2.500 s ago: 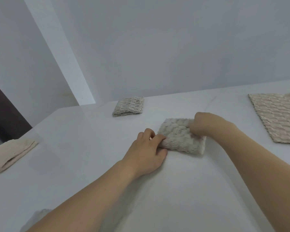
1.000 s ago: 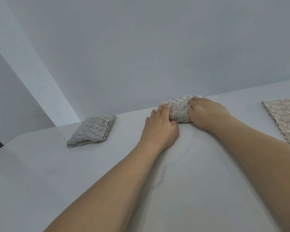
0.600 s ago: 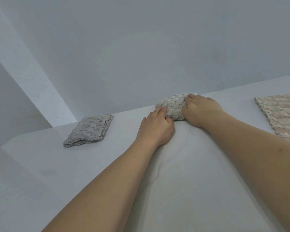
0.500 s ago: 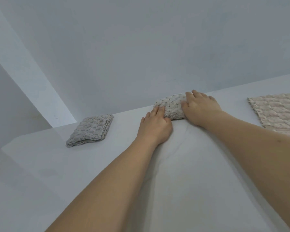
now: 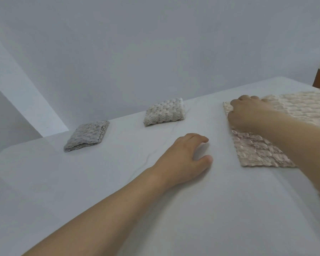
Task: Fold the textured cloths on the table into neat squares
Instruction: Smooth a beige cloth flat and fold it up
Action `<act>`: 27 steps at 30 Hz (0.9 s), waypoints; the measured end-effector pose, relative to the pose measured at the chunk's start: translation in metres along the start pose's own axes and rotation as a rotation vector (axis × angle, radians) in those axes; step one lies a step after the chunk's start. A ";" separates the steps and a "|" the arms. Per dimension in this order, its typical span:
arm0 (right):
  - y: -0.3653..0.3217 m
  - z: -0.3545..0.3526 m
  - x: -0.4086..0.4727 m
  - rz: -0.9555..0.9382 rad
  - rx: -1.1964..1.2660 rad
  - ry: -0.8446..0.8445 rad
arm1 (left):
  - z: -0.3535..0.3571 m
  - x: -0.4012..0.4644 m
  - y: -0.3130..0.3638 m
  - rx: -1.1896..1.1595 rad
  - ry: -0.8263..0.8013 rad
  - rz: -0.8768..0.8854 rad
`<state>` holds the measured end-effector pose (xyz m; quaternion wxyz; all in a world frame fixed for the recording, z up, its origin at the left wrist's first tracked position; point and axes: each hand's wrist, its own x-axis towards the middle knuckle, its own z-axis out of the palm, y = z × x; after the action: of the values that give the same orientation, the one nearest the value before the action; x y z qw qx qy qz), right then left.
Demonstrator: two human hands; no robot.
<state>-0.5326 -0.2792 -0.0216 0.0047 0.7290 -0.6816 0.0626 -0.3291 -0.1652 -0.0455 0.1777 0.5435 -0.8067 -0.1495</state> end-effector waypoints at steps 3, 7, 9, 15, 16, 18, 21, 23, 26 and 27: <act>0.019 0.001 -0.009 0.012 -0.066 -0.085 | 0.006 0.004 0.020 -0.019 -0.034 0.056; 0.041 0.021 -0.026 0.056 0.050 -0.167 | 0.030 0.015 0.041 0.062 0.003 0.164; 0.044 0.029 -0.030 0.051 0.079 -0.130 | 0.038 0.019 0.040 0.110 0.044 0.193; 0.043 0.035 -0.023 0.057 0.079 -0.097 | 0.043 0.024 0.041 0.049 0.159 0.345; 0.043 0.036 -0.022 0.059 0.082 -0.098 | 0.044 0.026 0.041 0.047 0.165 0.352; 0.040 0.035 -0.023 0.062 0.083 -0.102 | 0.046 0.028 0.040 0.050 0.169 0.354; 0.030 0.031 -0.029 0.059 0.090 -0.131 | 0.038 0.024 0.037 0.104 0.176 0.360; 0.019 0.030 -0.035 0.054 0.096 -0.143 | 0.029 0.016 0.030 0.142 0.174 0.366; -0.006 0.028 -0.046 0.040 0.104 -0.161 | 0.013 -0.007 0.012 0.178 0.163 0.342; -0.017 0.029 -0.049 0.030 0.107 -0.165 | 0.008 -0.015 0.005 0.197 0.159 0.343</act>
<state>-0.5165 -0.2317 -0.0534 -0.0915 0.7205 -0.6863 0.0385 -0.3315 -0.1485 -0.0523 0.2095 0.4230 -0.8816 0.0058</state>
